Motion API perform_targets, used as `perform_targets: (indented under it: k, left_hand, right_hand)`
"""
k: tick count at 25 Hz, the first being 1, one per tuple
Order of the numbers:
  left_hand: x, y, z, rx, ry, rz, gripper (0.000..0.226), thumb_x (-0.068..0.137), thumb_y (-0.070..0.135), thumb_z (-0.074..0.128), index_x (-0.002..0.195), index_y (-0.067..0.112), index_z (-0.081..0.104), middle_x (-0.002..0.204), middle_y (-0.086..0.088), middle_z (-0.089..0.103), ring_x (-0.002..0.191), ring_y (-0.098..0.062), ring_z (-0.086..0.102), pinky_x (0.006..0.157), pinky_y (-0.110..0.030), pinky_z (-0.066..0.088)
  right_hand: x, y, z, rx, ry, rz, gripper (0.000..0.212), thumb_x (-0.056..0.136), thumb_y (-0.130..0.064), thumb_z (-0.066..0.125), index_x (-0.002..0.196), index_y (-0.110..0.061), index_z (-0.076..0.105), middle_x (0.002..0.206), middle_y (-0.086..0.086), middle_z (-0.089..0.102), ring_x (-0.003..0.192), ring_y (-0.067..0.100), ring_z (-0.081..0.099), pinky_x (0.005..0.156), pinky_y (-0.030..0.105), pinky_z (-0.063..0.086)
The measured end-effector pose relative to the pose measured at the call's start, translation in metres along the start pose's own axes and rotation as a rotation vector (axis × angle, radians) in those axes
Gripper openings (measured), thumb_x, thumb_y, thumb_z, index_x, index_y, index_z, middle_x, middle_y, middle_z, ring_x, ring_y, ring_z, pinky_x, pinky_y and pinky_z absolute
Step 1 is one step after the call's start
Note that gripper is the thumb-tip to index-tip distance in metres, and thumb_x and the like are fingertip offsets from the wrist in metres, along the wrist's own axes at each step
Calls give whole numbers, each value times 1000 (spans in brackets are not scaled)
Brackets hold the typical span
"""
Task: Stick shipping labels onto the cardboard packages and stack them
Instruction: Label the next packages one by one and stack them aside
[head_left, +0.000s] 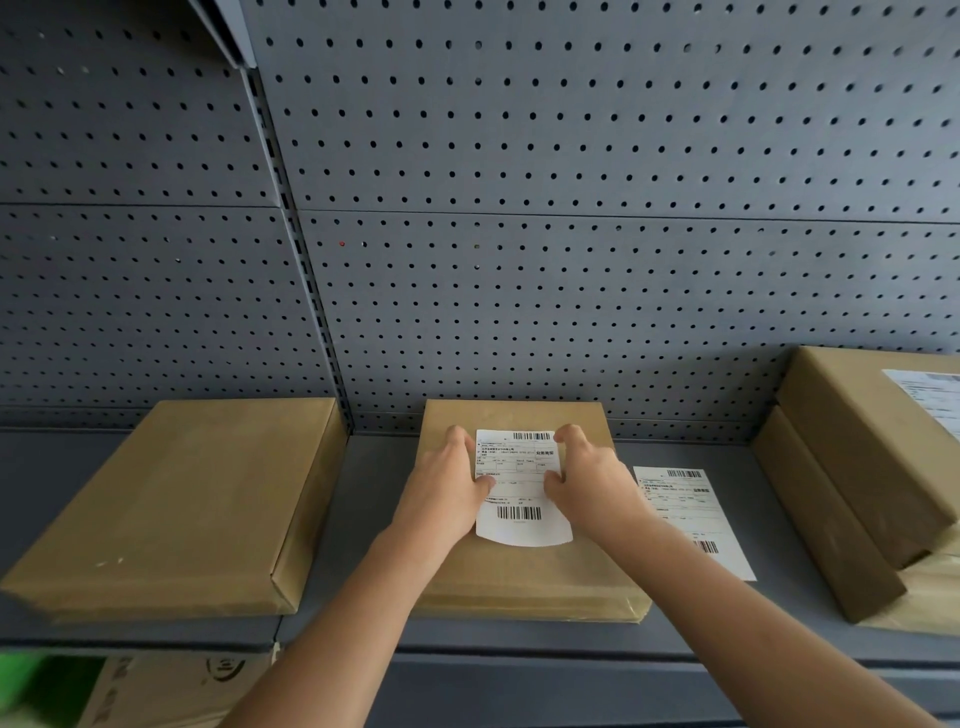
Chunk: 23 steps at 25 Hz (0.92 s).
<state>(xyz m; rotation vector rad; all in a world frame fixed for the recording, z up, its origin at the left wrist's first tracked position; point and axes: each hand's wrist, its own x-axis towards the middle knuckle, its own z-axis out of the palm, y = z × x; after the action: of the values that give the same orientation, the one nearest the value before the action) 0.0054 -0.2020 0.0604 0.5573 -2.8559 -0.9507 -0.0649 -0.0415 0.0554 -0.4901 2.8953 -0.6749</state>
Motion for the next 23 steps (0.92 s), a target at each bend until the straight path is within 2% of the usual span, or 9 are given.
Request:
perform_targets:
  k: [3, 5, 6, 8, 9, 11, 14, 17, 23]
  left_hand:
    - [-2, -1, -1, 37, 13, 17, 32, 98, 30, 68, 122, 19, 51, 90, 7, 58, 76, -12, 61, 58, -24, 44]
    - [-3, -5, 3, 146, 76, 136, 42, 100, 33, 63, 138, 21, 51, 122, 5, 58, 109, -15, 61, 80, -26, 49]
    - [-2, -7, 5, 194, 105, 216, 47, 103, 33, 58, 146, 20, 47, 138, 5, 53, 127, -15, 54, 96, -27, 47]
    - [3, -6, 9, 248, 82, 353, 53, 108, 32, 43, 158, 17, 34, 164, 3, 34, 153, -16, 28, 124, -31, 24]
    - [6, -4, 11, 275, 33, 394, 55, 110, 33, 36, 161, 16, 26, 170, 2, 23, 157, -15, 16, 128, -32, 11]
    - [13, -1, 15, 350, -78, 413, 56, 112, 35, 23, 164, 15, 14, 173, 1, 9, 159, -11, 3, 128, -30, -2]
    - [20, -3, 19, 414, -169, 369, 57, 112, 36, 16, 164, 15, 8, 173, 0, 5, 159, -10, 1, 128, -31, -1]
    - [24, -11, 21, 424, -182, 345, 59, 111, 41, 15, 164, 18, 7, 173, 3, 2, 158, -7, -1, 129, -33, 3]
    - [24, -28, 11, 419, -168, 263, 61, 110, 46, 13, 164, 20, 1, 172, 5, -4, 157, -6, -5, 129, -33, 0]
  right_hand:
    - [-1, 6, -1, -35, 3, -18, 32, 94, -25, 53, 124, -17, 45, 88, 5, 67, 76, 27, 66, 68, 44, 59]
    - [-3, 9, 0, -106, 58, -81, 33, 96, -25, 51, 127, -14, 50, 108, 5, 64, 94, 27, 64, 78, 41, 57]
    - [-3, 10, 2, -154, 117, -140, 35, 97, -25, 50, 130, -13, 53, 117, 5, 61, 104, 27, 61, 84, 39, 54]
    - [-3, 7, 8, -209, 202, -260, 39, 98, -24, 47, 135, -12, 55, 130, 4, 57, 118, 28, 54, 95, 40, 49]
    - [-1, 3, 11, -212, 191, -306, 43, 99, -25, 46, 139, -13, 52, 139, 3, 54, 127, 27, 50, 101, 42, 46]
    - [3, -2, 19, -214, 94, -354, 52, 101, -30, 35, 149, -14, 41, 154, 2, 42, 144, 23, 35, 114, 42, 35]
    - [9, -2, 29, -274, -1, -356, 64, 98, -40, 10, 157, -18, 26, 164, 0, 26, 153, 18, 18, 124, 39, 15]
    - [12, 3, 32, -301, -27, -318, 59, 104, -41, 13, 159, -20, 17, 168, -2, 13, 154, 13, 8, 125, 38, 4]
    - [8, 21, 19, -290, -62, -162, 63, 105, -48, 17, 160, -21, 8, 168, -8, 2, 154, 7, -3, 125, 39, -5]
